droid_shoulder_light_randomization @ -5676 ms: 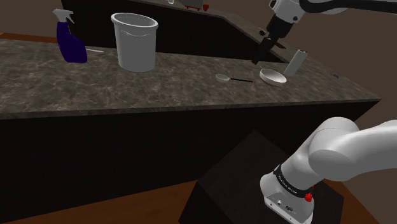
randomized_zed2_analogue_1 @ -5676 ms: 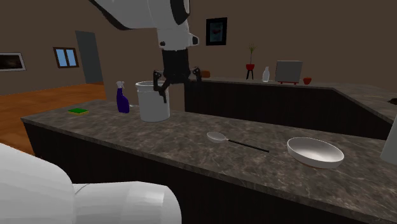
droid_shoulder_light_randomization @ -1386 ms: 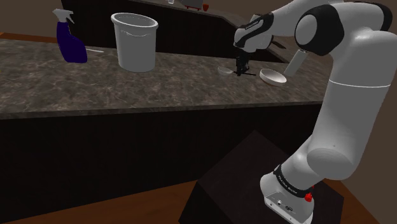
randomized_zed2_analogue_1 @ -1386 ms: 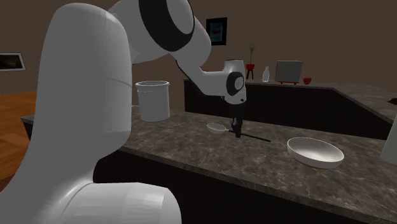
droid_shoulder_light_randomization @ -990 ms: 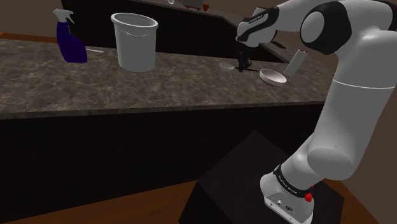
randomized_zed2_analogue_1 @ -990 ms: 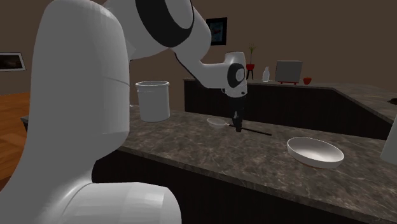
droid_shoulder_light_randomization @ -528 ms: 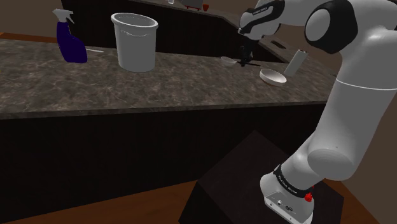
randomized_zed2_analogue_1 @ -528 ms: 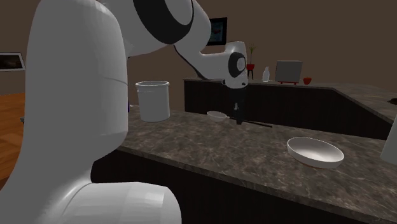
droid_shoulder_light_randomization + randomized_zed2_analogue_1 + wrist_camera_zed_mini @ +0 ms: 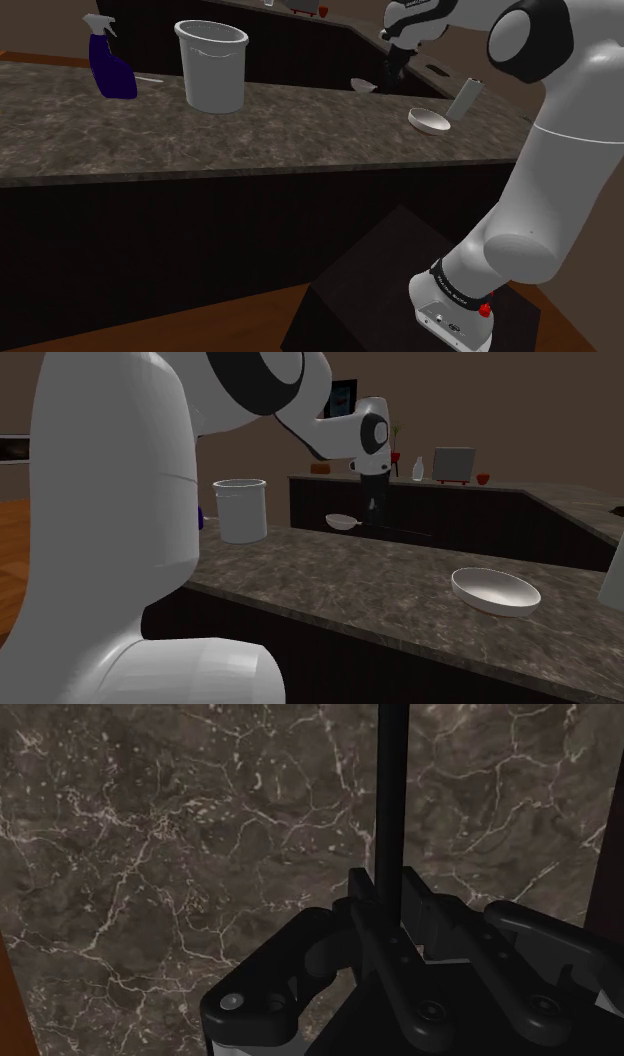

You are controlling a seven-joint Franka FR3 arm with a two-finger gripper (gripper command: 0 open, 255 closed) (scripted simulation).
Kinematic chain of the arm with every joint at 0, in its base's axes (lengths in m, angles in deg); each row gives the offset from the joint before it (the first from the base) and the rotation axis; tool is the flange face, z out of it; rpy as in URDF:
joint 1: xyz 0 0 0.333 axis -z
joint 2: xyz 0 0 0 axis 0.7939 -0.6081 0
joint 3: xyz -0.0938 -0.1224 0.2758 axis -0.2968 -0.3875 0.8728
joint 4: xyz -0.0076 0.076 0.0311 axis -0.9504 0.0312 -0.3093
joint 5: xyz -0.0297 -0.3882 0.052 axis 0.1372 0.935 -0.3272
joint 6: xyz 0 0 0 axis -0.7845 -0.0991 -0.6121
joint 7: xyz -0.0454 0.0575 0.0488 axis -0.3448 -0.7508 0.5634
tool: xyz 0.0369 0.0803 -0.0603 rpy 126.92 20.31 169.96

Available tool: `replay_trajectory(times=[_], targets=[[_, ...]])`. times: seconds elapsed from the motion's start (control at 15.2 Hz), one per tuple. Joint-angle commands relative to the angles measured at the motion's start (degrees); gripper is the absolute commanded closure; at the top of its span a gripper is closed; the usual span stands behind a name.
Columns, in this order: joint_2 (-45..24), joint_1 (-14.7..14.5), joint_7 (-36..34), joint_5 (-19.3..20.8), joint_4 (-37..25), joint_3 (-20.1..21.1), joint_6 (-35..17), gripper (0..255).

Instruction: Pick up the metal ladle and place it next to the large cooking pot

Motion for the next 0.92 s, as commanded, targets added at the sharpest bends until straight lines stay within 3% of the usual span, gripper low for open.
replay_trajectory(times=[0.0, 0.86], targets=[[0.2, 0.0, 0.0, 0.2, -1.2, -0.1, 1.4, 255], [0.8, 0.7, 0.2, 0.6, -10.6, -0.6, 11.2, 255]])
